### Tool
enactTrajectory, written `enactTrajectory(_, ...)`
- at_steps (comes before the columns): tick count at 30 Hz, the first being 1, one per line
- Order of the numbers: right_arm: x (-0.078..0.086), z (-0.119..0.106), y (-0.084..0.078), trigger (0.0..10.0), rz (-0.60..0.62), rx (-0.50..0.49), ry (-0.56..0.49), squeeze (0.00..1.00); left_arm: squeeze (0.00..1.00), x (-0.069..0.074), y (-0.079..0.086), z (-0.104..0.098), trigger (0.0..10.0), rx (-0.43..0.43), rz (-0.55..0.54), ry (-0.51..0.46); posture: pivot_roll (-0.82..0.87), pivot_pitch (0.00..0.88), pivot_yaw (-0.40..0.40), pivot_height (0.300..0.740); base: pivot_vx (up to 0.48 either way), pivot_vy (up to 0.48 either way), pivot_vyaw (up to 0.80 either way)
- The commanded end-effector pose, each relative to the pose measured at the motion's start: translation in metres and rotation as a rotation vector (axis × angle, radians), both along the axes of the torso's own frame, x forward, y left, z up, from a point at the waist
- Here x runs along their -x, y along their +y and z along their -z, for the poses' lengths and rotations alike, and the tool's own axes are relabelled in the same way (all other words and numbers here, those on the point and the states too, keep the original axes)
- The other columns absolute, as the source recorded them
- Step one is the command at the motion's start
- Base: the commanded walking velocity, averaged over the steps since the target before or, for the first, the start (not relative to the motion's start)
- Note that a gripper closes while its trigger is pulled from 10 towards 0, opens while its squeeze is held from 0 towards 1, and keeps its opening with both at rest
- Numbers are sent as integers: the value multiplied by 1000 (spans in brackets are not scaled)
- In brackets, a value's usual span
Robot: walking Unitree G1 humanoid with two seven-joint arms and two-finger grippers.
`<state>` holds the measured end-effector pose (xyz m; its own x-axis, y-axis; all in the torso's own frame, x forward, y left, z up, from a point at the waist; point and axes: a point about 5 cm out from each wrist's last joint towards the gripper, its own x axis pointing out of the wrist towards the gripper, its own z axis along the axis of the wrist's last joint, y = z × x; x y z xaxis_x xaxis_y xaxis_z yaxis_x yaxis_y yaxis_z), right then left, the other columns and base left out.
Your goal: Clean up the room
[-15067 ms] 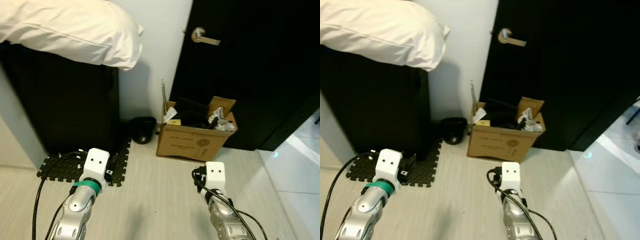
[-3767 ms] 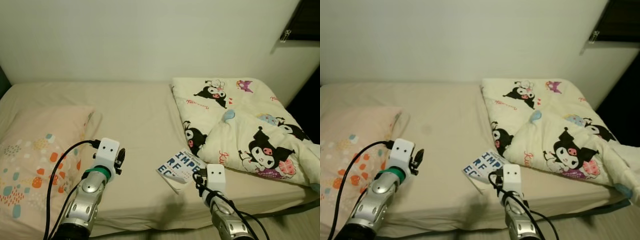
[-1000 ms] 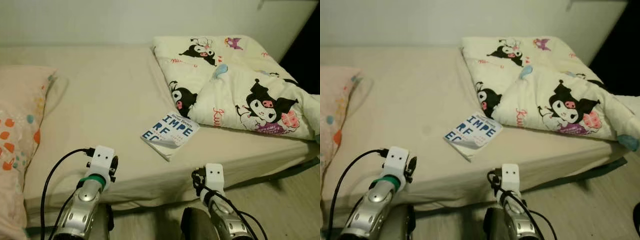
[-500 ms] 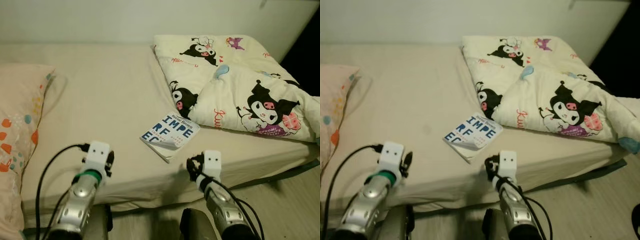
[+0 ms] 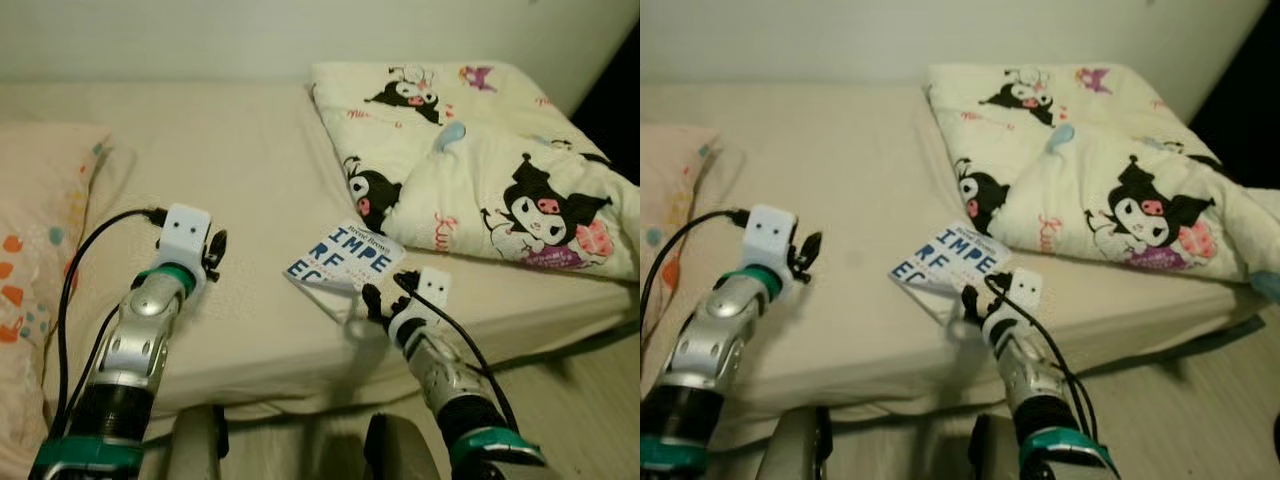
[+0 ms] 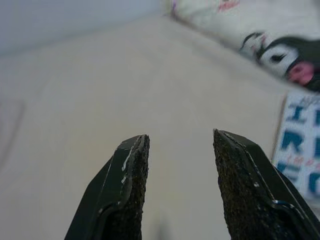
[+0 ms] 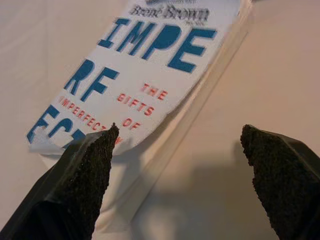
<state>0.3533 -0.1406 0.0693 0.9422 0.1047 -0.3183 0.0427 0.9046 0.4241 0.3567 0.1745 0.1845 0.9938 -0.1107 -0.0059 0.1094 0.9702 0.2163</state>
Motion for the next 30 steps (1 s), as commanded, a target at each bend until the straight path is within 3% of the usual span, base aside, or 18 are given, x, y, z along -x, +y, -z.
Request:
enactTrajectory(1, 2, 6, -3, 10000, 22, -31, 43, 1000, 0, 0, 1, 6, 10000, 2, 11, 45, 205, 161, -45, 560, 0, 0, 0)
enactTrajectory(10, -7, -1, 4, 10000, 64, -224, 73, 1000, 0, 1, 5, -4, 10000, 28, 50, 74, 235, 221, -1, 560, 0, 0, 0)
enactTrajectory(12, -7, 0, 14, 10000, 55, -297, 87, 1000, 0, 5, 8, -7, 10000, 29, 59, 75, 255, 251, -3, 560, 0, 0, 0)
enactTrajectory(19, -3, 3, 39, 10000, -21, -382, 99, 1000, 0, 16, 17, -14, 10000, 62, 23, 43, 280, 273, -2, 560, 0, 0, 0)
enactTrajectory(20, -2, 4, 46, 10000, -18, -432, 111, 1000, 0, 21, 21, -15, 10000, 58, 11, 37, 292, 284, 4, 560, 0, 0, 0)
enactTrajectory(30, 6, 13, 64, 10000, 39, -634, 175, 1000, 0, 30, 34, -23, 10000, 65, -30, 15, 337, 306, 17, 560, 0, 0, 0)
